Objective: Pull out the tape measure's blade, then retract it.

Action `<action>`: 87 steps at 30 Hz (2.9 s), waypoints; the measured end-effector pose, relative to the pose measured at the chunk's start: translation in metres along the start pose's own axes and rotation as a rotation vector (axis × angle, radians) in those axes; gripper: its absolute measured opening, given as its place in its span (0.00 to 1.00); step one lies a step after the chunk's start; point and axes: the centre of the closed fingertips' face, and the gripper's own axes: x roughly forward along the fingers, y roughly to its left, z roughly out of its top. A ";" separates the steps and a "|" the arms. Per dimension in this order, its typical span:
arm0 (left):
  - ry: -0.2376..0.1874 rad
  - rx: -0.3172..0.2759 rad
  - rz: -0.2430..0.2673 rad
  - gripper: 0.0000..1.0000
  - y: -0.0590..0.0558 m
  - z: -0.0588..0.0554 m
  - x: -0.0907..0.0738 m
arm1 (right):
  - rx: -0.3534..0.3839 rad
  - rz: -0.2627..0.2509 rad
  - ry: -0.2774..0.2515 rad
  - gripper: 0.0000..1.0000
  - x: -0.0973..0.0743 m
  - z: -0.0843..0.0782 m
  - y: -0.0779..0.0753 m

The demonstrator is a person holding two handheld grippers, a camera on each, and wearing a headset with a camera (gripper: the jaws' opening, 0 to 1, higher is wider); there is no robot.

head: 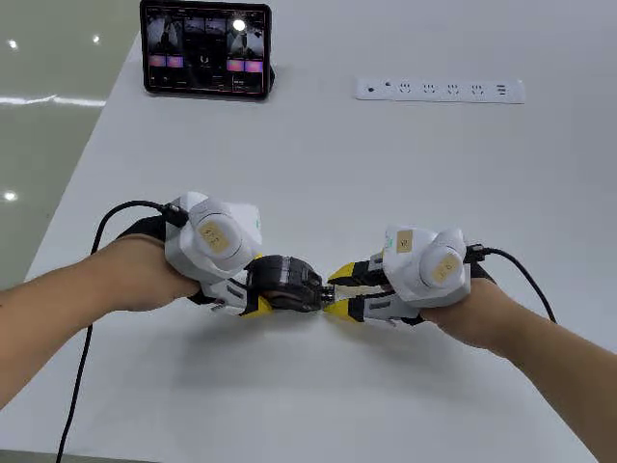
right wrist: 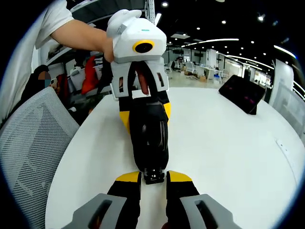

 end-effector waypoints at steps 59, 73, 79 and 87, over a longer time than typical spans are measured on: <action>0.025 0.044 0.009 0.28 0.000 -0.001 0.001 | 0.002 -0.014 0.000 0.10 -0.023 -0.019 -0.001; 0.026 0.041 0.009 0.28 0.000 -0.001 0.000 | 0.011 -0.032 0.021 0.10 -0.043 -0.033 -0.004; 0.027 0.036 0.009 0.28 0.000 -0.001 0.000 | 0.016 -0.039 0.026 0.10 -0.049 -0.038 -0.005; 0.029 0.042 0.004 0.28 0.000 -0.002 0.000 | 0.021 -0.047 0.035 0.10 -0.061 -0.046 -0.005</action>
